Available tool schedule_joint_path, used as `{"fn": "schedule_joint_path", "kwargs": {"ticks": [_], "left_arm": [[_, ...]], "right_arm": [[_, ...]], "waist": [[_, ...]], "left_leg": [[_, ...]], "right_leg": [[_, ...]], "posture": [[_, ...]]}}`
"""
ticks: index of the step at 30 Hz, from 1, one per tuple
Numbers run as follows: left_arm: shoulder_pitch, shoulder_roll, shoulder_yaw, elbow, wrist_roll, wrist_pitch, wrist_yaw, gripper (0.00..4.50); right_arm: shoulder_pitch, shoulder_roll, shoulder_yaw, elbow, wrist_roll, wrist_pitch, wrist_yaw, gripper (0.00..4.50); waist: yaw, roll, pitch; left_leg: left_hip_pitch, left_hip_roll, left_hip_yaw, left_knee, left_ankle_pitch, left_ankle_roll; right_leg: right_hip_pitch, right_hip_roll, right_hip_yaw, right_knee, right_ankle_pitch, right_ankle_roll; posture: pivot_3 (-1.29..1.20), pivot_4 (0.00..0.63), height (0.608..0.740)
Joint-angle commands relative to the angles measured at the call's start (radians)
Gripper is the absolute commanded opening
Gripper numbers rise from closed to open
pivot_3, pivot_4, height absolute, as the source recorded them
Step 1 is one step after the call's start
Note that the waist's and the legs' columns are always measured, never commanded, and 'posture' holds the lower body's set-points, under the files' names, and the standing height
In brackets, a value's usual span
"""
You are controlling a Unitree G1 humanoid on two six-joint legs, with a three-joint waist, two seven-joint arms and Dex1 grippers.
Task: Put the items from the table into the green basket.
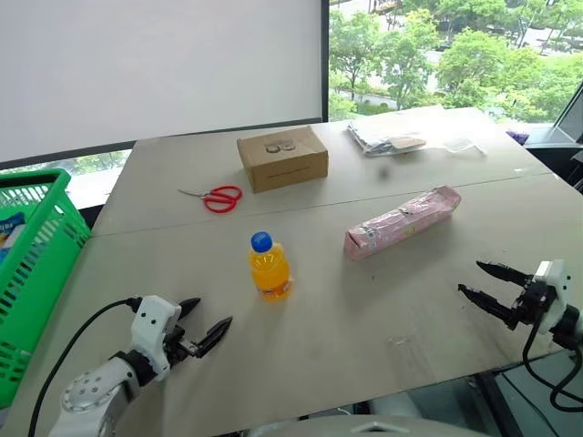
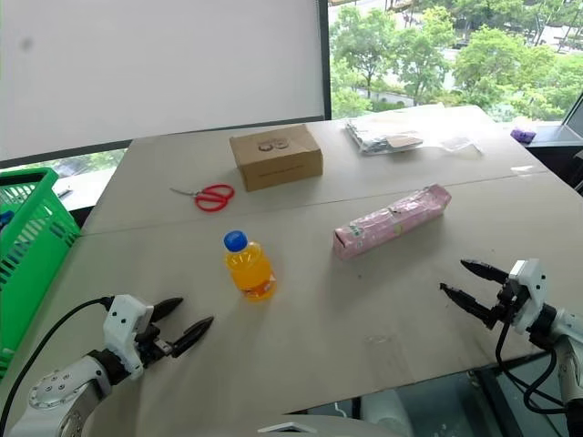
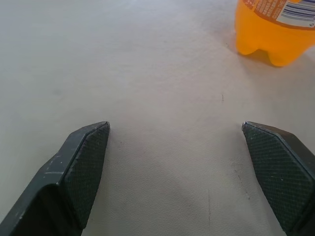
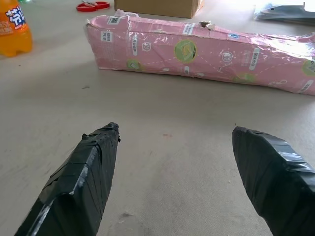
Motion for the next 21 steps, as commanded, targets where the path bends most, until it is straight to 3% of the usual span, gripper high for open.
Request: {"fn": "schedule_joint_path", "kwargs": {"ticks": [1,14,21], "left_arm": [[0.014,0.010,-0.007,-0.038,-0.024,0.021,-0.016,4.47],[0.029,0.067,0.009,-0.108,-0.113,0.071,-0.118,4.47],[-0.034,0.094,0.000,-0.148,-0.172,0.143,-0.129,4.47]], "right_arm": [[-0.026,-0.017,-0.022,-0.018,0.034,0.030,0.030,3.92],[-0.010,0.009,-0.004,-0.039,0.038,0.069,0.064,3.92],[0.072,-0.004,0.034,-0.238,0.073,0.182,0.075,3.92]], "waist": [[0.000,0.000,0.000],[0.020,-0.002,0.002],[0.017,-0.001,0.004]], "left_leg": [[0.000,0.000,0.000,0.000,0.000,0.000],[0.000,0.001,0.001,0.000,0.000,0.000],[0.000,0.001,0.002,0.000,0.000,0.000]], "right_leg": [[0.000,0.000,0.000,0.000,0.000,0.000],[0.000,0.000,0.000,0.000,0.000,0.000],[0.000,0.000,0.001,0.000,0.000,0.000]], "posture": [[0.02,0.000,0.724],[0.01,0.002,0.724],[-0.02,0.007,0.724]]}}
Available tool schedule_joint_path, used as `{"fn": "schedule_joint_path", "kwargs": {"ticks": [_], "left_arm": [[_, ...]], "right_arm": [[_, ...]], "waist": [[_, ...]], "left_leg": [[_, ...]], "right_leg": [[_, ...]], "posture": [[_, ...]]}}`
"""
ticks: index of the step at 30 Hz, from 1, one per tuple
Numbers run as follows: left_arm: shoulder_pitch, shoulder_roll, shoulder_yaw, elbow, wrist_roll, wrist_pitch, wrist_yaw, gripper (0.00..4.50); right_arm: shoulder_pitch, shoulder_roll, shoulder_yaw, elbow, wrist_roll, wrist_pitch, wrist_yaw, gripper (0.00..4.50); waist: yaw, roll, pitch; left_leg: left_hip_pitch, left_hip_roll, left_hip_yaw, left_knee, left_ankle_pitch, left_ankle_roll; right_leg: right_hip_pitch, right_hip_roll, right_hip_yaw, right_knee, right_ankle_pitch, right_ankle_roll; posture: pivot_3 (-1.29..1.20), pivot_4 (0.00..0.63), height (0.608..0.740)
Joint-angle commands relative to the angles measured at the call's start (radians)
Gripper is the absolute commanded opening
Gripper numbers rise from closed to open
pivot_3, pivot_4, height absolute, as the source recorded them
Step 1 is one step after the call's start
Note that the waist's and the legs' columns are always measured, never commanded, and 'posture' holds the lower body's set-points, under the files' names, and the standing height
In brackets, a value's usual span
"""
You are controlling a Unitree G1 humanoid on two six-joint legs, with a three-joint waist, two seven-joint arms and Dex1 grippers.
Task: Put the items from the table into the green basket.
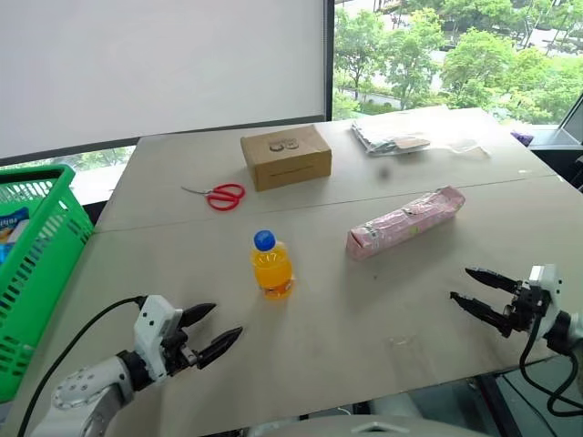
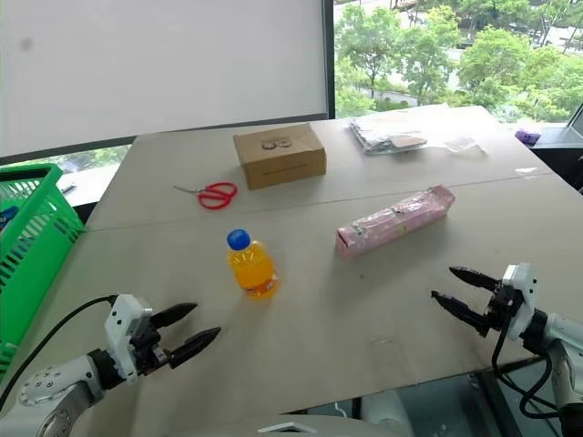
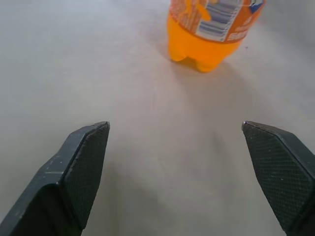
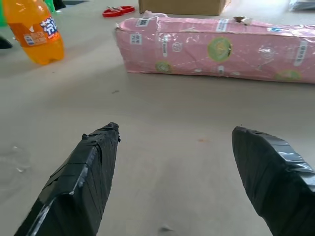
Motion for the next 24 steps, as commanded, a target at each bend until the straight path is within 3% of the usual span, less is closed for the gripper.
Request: {"fn": "schedule_joint_path", "kwargs": {"ticks": [1,6,13,24], "left_arm": [[-0.048,0.011,-0.005,-0.065,-0.044,0.048,0.017,4.47],[-0.145,0.019,-0.073,-0.094,-0.036,0.075,0.015,4.47],[-0.266,0.041,-0.136,-0.041,-0.025,0.097,-0.007,4.47],[-0.413,-0.044,-0.272,0.086,0.066,0.029,0.014,4.47]], "right_arm": [[0.028,-0.048,0.024,-0.157,0.044,0.086,0.037,3.92],[0.018,-0.095,0.039,-0.381,0.145,0.262,0.002,3.92],[-0.091,-0.095,0.019,-0.523,0.289,0.411,-0.088,3.92],[-0.182,-0.123,0.085,-0.617,0.275,0.453,-0.108,3.92]], "waist": [[0.000,0.000,0.000],[-0.002,0.000,0.001],[-0.006,-0.004,0.004],[-0.006,-0.006,0.004]], "left_leg": [[0.000,0.000,0.000,0.000,0.000,0.000],[0.000,0.000,0.001,0.000,0.000,0.000],[0.000,0.001,0.001,0.000,0.000,0.000],[-0.001,-0.001,0.002,0.000,0.000,0.000]], "right_leg": [[0.000,0.000,0.000,0.000,0.000,0.000],[0.000,0.001,0.001,0.001,0.000,0.000],[0.000,0.005,0.000,0.000,0.000,0.000],[0.000,0.005,0.001,-0.001,0.000,0.001]], "posture": [[-0.02,0.007,0.724],[-0.04,0.006,0.724],[-0.05,0.002,0.724],[-0.07,0.000,0.724]]}}
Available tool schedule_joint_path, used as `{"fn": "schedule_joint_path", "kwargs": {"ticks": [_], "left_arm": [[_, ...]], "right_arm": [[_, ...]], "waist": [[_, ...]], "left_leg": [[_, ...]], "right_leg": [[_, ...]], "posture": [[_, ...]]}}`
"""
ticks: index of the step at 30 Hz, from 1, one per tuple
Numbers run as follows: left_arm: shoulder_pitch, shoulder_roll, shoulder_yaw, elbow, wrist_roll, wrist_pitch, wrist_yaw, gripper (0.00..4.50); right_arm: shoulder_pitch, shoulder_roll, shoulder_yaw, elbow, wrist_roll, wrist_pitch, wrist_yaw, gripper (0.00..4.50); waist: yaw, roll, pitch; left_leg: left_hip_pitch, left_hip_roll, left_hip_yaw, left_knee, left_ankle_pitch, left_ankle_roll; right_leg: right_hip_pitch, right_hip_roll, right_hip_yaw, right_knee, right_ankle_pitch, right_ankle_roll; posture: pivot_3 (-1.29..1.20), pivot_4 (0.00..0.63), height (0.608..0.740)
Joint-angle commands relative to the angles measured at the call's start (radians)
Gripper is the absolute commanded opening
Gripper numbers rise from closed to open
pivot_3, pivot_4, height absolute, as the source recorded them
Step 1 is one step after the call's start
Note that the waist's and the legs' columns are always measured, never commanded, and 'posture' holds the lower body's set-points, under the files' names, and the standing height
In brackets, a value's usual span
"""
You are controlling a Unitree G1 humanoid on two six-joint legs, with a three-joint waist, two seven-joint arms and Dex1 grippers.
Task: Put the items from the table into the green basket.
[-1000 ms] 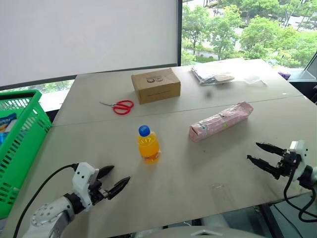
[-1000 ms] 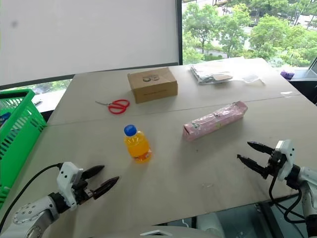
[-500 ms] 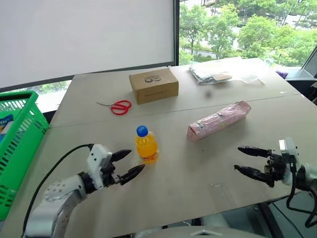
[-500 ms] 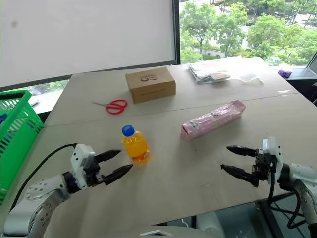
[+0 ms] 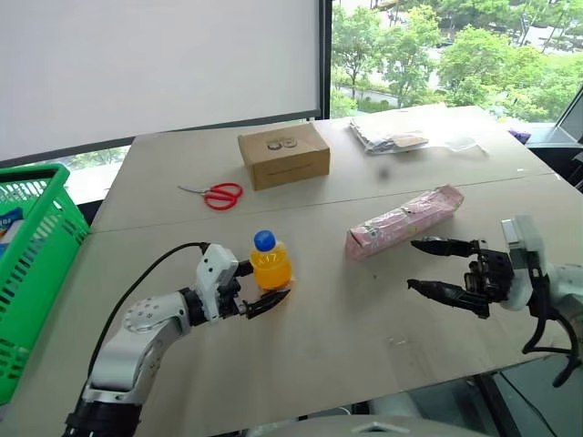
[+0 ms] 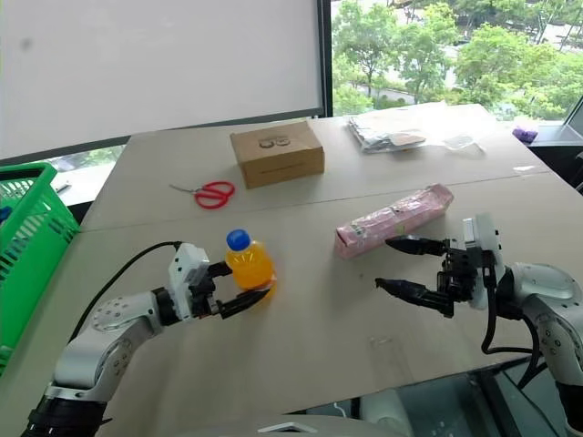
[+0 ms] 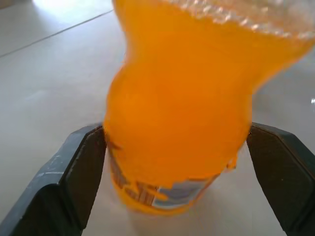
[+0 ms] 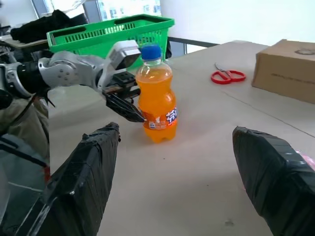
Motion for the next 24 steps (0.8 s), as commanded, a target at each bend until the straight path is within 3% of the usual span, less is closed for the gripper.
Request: {"fn": "schedule_joint_path", "kwargs": {"ticks": [1,13,17,18,24], "left_arm": [[-0.038,-0.034,-0.022,0.029,0.024,-0.040,0.021,4.47],[-0.027,-0.081,-0.001,0.045,0.044,-0.088,0.059,4.47],[-0.010,-0.095,0.018,0.025,0.030,-0.098,0.084,3.23],[-0.004,-0.096,0.024,0.019,0.026,-0.096,0.090,3.10],[0.003,-0.106,0.100,0.010,-0.003,-0.098,0.152,3.10]], "right_arm": [[-0.044,-0.010,0.002,-0.028,0.003,-0.008,0.004,3.92],[-0.054,0.007,0.026,-0.004,-0.033,-0.037,0.015,3.92],[-0.053,0.009,0.034,0.003,-0.021,-0.024,0.031,3.92],[-0.055,0.012,0.038,0.004,-0.021,-0.024,0.031,3.92],[-0.083,0.028,0.060,0.015,-0.025,-0.031,0.028,3.92]], "waist": [[-0.001,0.000,0.000],[-0.001,0.000,0.000],[-0.001,0.000,0.000],[-0.001,-0.001,0.000],[0.000,-0.004,0.003]], "left_leg": [[0.000,0.000,0.000,0.000,0.000,0.000],[0.000,0.000,0.000,0.000,0.000,0.000],[0.000,0.000,0.000,0.000,0.000,0.000],[0.000,0.000,0.000,0.000,0.000,0.000],[0.001,0.002,0.000,0.000,0.000,0.000]], "right_leg": [[0.000,0.000,0.000,0.000,0.000,0.000],[0.000,0.000,0.000,0.001,0.000,0.000],[0.000,0.000,0.000,0.001,0.000,0.000],[0.000,0.000,0.000,0.001,0.000,0.000],[0.000,-0.001,0.000,0.001,0.000,0.000]], "posture": [[-0.07,0.000,0.724],[-0.05,0.000,0.724],[-0.03,0.004,0.724],[-0.03,0.004,0.724],[-0.01,0.017,0.724]]}}
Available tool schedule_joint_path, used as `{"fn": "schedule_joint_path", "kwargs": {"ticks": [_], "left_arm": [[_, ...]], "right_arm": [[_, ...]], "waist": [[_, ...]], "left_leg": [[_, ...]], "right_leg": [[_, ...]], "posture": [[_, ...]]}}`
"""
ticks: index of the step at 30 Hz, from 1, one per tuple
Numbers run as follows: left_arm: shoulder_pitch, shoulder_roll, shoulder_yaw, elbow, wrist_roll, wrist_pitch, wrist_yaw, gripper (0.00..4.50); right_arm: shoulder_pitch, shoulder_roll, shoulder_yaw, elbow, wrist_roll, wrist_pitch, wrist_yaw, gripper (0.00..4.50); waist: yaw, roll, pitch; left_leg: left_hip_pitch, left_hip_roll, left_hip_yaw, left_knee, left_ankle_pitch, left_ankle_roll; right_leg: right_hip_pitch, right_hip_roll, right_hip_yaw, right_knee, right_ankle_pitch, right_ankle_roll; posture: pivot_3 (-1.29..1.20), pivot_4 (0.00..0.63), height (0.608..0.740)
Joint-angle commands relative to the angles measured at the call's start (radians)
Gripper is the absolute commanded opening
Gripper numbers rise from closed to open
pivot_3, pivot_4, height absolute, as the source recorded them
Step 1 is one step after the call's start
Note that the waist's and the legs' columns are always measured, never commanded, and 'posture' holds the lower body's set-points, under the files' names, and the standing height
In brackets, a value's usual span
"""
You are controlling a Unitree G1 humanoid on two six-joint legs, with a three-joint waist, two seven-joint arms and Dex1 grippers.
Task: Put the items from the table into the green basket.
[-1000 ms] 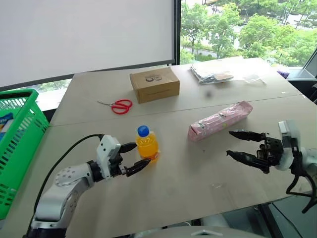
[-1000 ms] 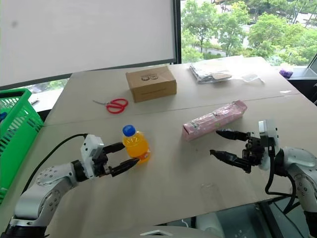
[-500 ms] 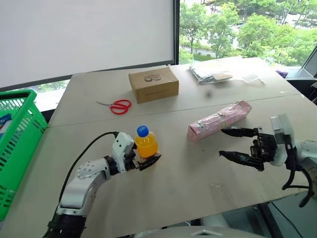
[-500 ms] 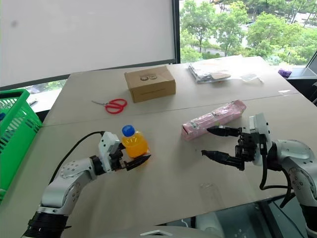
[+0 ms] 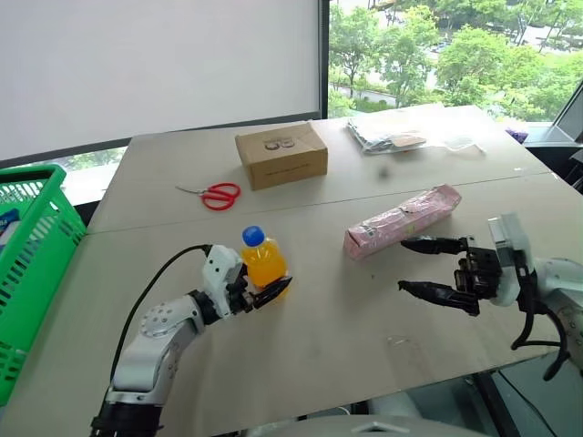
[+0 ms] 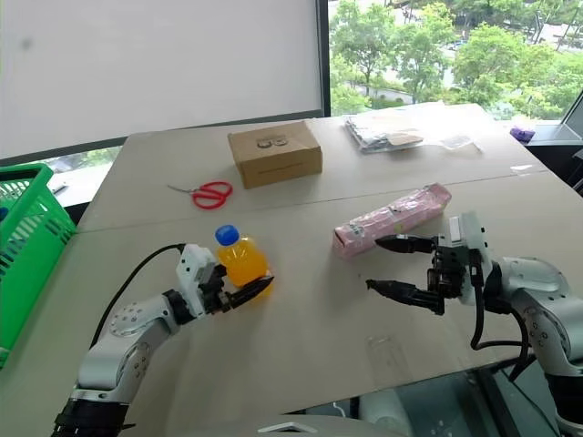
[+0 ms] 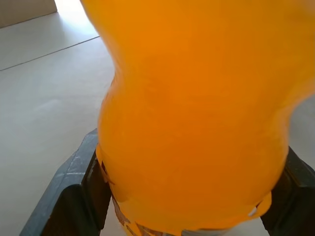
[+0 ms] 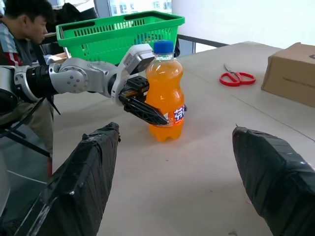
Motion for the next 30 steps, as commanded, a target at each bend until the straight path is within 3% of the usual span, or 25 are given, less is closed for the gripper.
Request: {"fn": "schedule_joint_path", "kwargs": {"ticks": [1,7,12,17,21,30], "left_arm": [[-0.026,-0.009,0.118,-0.031,-0.037,-0.014,0.077,3.10],[-0.249,-0.017,0.435,0.051,-0.008,-0.070,0.466,3.10],[-0.391,0.075,0.600,0.137,-0.005,-0.026,0.615,3.10],[-0.383,0.282,0.674,0.354,0.080,-0.001,0.630,3.10],[-0.361,0.423,0.707,0.557,0.132,-0.057,0.604,3.10],[-0.342,0.514,0.739,0.774,0.165,-0.117,0.626,3.10]], "right_arm": [[-0.038,0.012,-0.003,-0.014,0.021,-0.003,-0.001,3.92],[-0.154,0.042,0.038,-0.055,0.021,0.047,-0.085,3.92],[-0.281,0.136,0.070,-0.067,0.062,0.108,-0.212,3.92],[-0.370,0.182,0.075,-0.085,0.117,0.174,-0.291,3.92],[-0.408,0.204,0.055,-0.092,0.185,0.202,-0.324,3.92],[-0.469,0.203,0.053,-0.119,0.328,0.256,-0.305,3.92]], "waist": [[0.002,-0.002,0.002],[0.007,-0.011,0.009],[0.008,-0.015,0.008],[0.013,-0.016,0.008],[0.024,-0.019,0.006],[0.040,-0.020,0.005]], "left_leg": [[0.000,0.001,0.000,0.000,0.000,0.000],[-0.001,0.001,-0.003,0.001,0.000,0.000],[-0.002,0.001,-0.004,0.000,0.000,-0.001],[-0.007,0.000,-0.006,0.000,-0.002,-0.003],[-0.020,0.000,-0.009,0.001,-0.001,-0.004],[-0.023,-0.003,-0.012,0.001,-0.002,-0.005]], "right_leg": [[0.000,0.000,0.000,0.000,0.000,0.000],[0.000,0.000,-0.003,0.001,0.002,0.001],[0.000,-0.001,-0.004,0.000,0.005,-0.002],[-0.005,-0.003,-0.005,-0.001,0.006,-0.002],[-0.017,-0.006,-0.010,0.000,0.006,-0.003],[-0.017,-0.016,-0.018,0.001,0.006,-0.004]], "posture": [[-0.01,0.017,0.724],[0.02,0.023,0.724],[0.05,0.023,0.724],[0.07,0.022,0.724],[0.08,0.019,0.724],[0.09,0.015,0.724]]}}
